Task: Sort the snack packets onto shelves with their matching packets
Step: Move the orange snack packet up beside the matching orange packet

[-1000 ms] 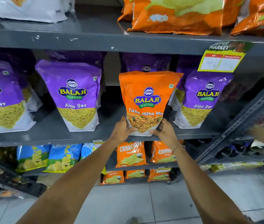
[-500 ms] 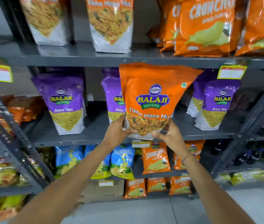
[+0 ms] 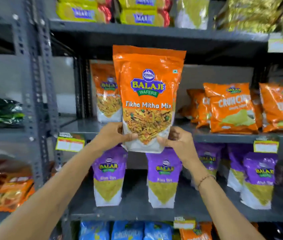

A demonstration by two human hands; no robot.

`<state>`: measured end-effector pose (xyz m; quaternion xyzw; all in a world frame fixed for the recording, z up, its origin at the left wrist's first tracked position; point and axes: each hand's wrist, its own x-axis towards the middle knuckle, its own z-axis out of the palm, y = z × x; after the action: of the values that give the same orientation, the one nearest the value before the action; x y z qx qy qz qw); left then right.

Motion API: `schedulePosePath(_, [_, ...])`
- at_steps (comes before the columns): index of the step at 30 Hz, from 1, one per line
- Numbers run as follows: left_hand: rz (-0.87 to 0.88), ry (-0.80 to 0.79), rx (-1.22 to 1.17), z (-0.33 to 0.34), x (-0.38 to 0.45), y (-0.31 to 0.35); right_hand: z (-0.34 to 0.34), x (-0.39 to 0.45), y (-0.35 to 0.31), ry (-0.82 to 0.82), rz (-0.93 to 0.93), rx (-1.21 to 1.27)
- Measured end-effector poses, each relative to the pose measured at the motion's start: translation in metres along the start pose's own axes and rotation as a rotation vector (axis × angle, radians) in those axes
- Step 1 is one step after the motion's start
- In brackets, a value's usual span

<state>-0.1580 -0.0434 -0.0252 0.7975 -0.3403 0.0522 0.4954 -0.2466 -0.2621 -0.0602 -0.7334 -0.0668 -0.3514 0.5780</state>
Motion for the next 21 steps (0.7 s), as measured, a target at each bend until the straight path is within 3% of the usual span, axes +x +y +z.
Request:
schedulePosePath(10, [-0.105,0.132,-0.1,-0.092,0.066,-0.027,0.107,0.102,-0.006,0.026,0.02,-0.019])
schedulePosePath(21, [-0.155,0.115,-0.182,-0.102,0.118,-0.104,0.155,0.151,0.053,-0.051,0.082,-0.088])
